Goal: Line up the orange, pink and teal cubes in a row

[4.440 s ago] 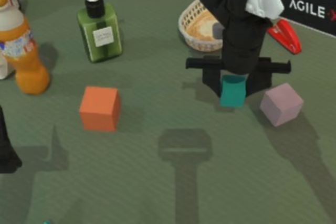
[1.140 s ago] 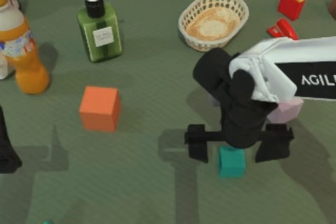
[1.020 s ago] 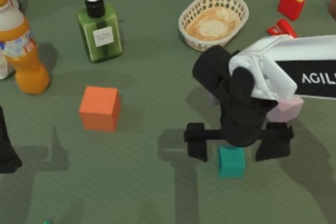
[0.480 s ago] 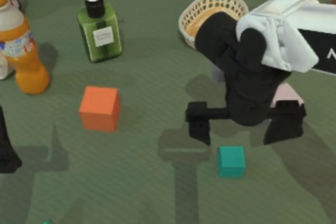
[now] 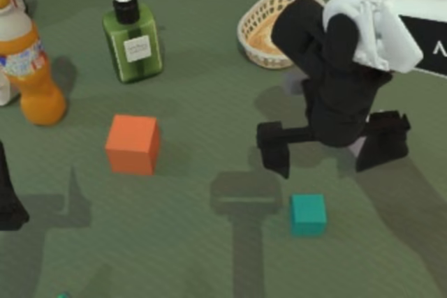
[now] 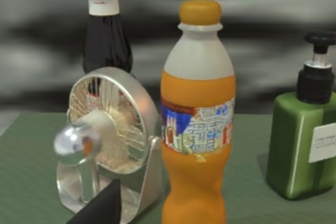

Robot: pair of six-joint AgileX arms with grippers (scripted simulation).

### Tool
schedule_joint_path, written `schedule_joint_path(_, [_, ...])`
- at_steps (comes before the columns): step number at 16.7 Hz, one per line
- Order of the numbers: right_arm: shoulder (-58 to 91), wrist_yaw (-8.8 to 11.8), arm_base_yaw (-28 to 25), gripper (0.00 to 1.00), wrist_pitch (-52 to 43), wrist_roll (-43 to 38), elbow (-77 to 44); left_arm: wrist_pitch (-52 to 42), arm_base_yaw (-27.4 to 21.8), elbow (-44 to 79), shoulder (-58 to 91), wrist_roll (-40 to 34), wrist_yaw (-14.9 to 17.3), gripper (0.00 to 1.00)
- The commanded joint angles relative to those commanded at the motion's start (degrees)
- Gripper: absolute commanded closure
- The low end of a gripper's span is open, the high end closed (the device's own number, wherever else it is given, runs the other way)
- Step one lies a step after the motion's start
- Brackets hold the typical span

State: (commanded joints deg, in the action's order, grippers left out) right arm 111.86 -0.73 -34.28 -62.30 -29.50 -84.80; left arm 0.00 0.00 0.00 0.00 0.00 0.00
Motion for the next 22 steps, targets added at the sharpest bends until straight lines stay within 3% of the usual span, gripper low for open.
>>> schedule_joint_path(8, [8.7, 0.4, 13.4, 0.0, -3.8, 30.2, -10.6, 0.0, 0.0, 0.0, 0.0, 0.0, 0.0, 0.0])
schedule_joint_path(11, [10.4, 0.5, 17.3, 0.0, -4.3, 37.7, -13.5, 0.0, 0.0, 0.0, 0.0, 0.0, 0.0, 0.0])
schedule_joint_path(18, [10.6, 0.5, 18.4, 0.0, -4.1, 39.8, -14.2, 0.0, 0.0, 0.0, 0.0, 0.0, 0.0, 0.0])
schedule_joint_path(22, [13.0, 0.6, 18.5, 0.0, 2.2, 39.7, -10.1, 0.0, 0.0, 0.0, 0.0, 0.0, 0.0, 0.0])
